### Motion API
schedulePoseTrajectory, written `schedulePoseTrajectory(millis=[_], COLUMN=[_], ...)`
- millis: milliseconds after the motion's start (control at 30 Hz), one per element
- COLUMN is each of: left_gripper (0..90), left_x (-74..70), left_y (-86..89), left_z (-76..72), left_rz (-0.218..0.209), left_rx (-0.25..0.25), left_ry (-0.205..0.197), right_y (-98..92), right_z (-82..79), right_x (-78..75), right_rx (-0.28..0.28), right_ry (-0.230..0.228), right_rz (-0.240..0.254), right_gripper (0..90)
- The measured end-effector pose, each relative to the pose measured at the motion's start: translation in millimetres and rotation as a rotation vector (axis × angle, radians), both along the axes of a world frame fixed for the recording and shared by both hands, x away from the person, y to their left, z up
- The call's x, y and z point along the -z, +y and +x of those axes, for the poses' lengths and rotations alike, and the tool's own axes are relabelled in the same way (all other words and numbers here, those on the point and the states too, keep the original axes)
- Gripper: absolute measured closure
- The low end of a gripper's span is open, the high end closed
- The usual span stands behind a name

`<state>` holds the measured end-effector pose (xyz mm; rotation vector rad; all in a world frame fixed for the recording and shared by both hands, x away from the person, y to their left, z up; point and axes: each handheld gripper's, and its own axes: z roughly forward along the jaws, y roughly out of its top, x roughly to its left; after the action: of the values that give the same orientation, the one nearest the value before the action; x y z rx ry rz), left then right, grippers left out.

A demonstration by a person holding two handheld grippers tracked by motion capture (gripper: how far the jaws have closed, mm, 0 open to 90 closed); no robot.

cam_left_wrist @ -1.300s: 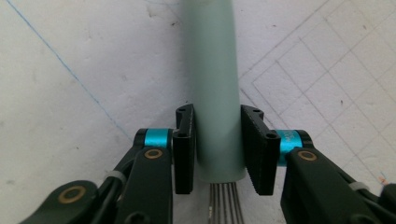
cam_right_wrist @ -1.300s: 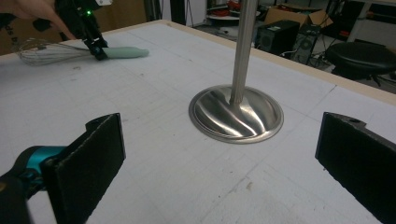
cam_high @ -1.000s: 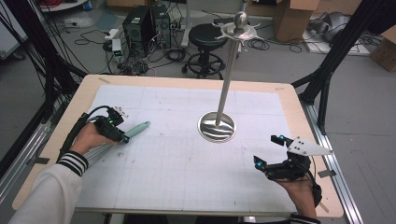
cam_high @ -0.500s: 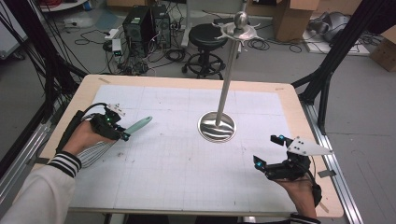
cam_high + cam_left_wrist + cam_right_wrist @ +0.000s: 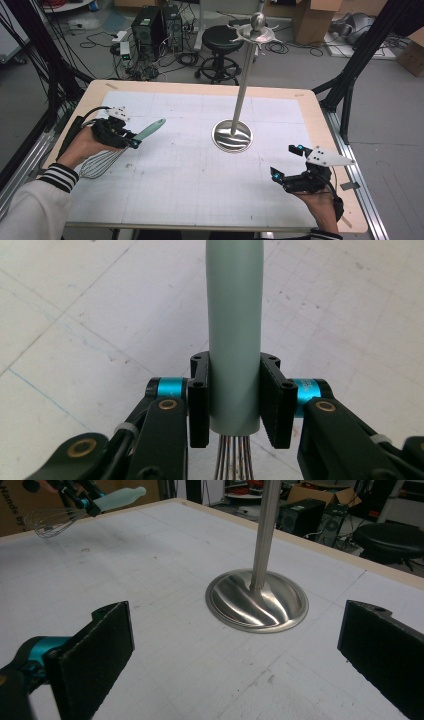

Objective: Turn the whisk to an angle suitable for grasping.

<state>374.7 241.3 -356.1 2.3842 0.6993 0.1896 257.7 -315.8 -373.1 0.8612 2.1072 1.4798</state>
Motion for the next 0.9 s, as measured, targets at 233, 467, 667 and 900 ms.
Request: schedulePoseTrajectory(millis=[233, 467, 667, 900], left_gripper=[69.3, 69.3, 69.3, 69.2], left_x=[-11.9, -22.5, -30.4, -40.5], left_y=[0.0, -5.3, -12.5, -19.6], left_z=[-7.7, -16.3, -26.9, -37.2], left_rz=[-0.050, -0.108, -0.149, -0.200], left_rx=[0.024, 0.066, 0.112, 0.165], left_ry=[-0.027, -0.062, -0.100, -0.122], right_y=[4.3, 5.6, 8.1, 19.7], right_z=[2.5, 2.1, 1.1, 2.9], right_x=[-0.6, -3.7, -9.7, -21.3], right_rx=[-0.013, -0.024, -0.041, -0.091], right_ry=[0.001, 0.008, 0.007, 0.009], right_rz=[-0.005, -0.013, -0.019, -0.034], right_gripper=[0.5, 0.5, 0.5, 0.5])
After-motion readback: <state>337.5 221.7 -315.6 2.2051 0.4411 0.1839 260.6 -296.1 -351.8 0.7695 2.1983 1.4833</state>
